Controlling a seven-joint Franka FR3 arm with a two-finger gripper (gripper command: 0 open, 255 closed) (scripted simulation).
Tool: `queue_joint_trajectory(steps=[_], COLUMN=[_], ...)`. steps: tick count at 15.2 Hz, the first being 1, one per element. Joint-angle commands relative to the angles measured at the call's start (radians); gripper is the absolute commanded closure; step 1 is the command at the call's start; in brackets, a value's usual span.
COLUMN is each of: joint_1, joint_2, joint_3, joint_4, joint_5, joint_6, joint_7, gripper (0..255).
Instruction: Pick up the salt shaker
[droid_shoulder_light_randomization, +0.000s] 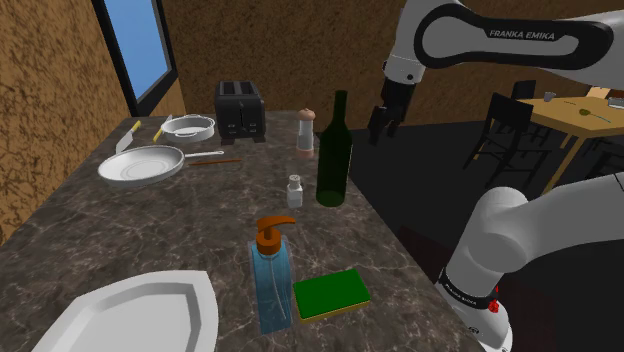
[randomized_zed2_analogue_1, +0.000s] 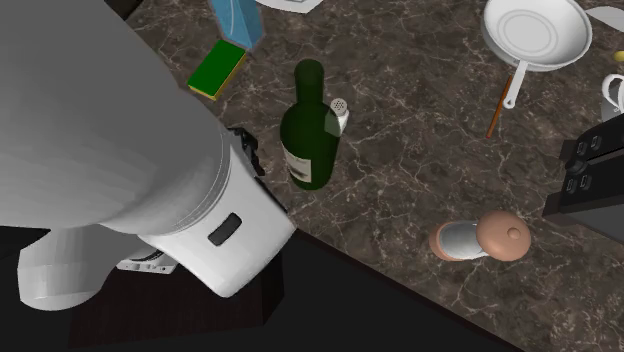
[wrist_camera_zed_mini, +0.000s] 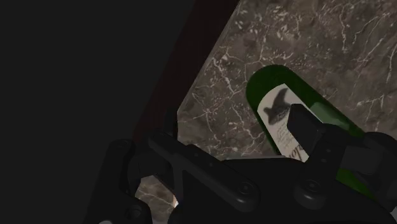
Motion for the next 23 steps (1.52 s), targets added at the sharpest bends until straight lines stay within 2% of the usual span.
queue_joint_trajectory(steps=[1, 12, 20, 23], joint_1=[0.000, 0.071, 0.109, 0.112], joint_2=[0.000, 0.341, 0.626, 0.643], joint_3=[0.000, 0.171, 0.273, 0.278], joint_4=[0.000, 0.168, 0.379, 0.366], joint_5=[0.000, 0.079, 0.074, 0.072], joint_6=[0.000, 0.109, 0.139, 0.166], joint_7=[0.000, 0.183, 0.316, 0.322], gripper=[0, 0, 0, 0])
